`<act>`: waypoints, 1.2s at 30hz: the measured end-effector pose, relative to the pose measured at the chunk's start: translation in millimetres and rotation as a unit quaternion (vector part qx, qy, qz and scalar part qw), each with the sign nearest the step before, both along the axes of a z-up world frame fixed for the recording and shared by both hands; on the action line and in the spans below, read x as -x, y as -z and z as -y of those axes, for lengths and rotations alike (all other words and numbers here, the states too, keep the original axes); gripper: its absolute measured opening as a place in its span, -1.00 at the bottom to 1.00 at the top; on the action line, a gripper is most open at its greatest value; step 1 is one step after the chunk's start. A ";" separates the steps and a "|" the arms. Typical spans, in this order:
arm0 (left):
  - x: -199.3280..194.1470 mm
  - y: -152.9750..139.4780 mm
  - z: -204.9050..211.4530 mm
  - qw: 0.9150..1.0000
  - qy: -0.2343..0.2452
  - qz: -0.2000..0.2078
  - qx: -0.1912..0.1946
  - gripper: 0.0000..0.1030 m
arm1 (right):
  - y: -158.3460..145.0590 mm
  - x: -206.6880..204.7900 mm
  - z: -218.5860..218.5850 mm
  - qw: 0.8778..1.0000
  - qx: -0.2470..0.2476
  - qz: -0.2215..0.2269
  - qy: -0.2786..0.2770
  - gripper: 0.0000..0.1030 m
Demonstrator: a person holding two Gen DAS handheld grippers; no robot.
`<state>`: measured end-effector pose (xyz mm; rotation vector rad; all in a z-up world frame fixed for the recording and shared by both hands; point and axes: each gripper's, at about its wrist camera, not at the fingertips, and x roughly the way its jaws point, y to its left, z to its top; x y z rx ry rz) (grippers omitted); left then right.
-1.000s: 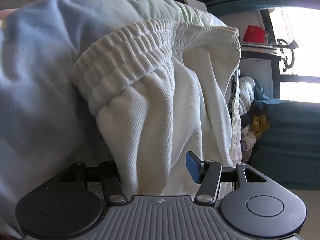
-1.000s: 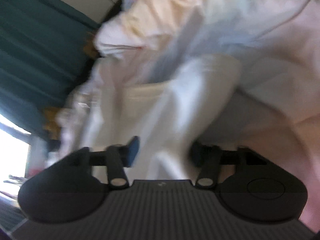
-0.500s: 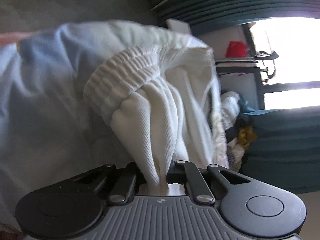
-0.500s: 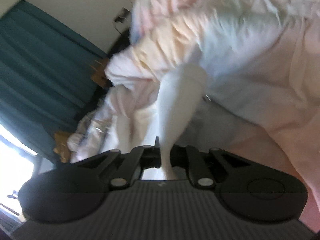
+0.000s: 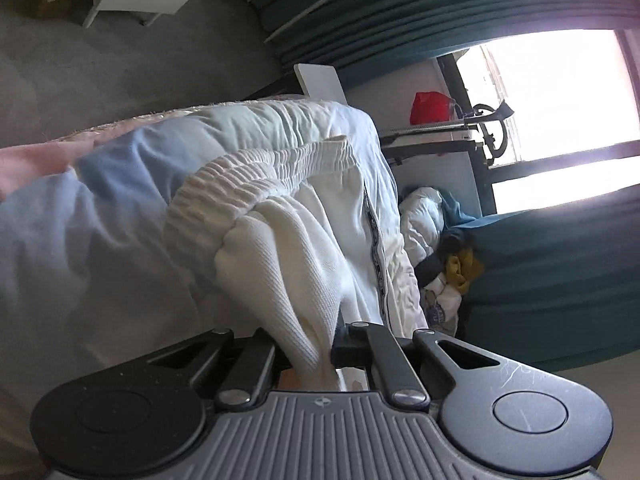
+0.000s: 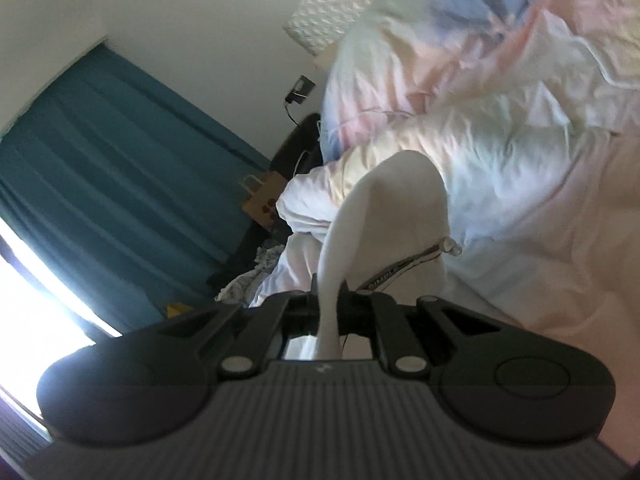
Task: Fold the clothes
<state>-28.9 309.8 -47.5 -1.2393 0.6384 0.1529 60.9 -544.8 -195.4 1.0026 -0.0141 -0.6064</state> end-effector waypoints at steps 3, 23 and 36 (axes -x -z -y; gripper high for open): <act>-24.4 -6.8 -0.9 1.000 -0.006 0.005 0.000 -0.89 | -0.3 -4.4 -2.7 1.000 0.004 -0.006 -0.005 -0.87; -310.0 23.6 -7.5 0.997 -0.027 -0.051 -0.046 -0.87 | -41.3 -359.7 -30.5 0.957 0.226 -0.142 -0.115 -0.89; -375.6 62.2 -8.6 0.995 0.046 -0.047 -0.074 -0.39 | 21.8 -413.3 -23.1 0.951 0.170 -0.137 -0.219 -0.22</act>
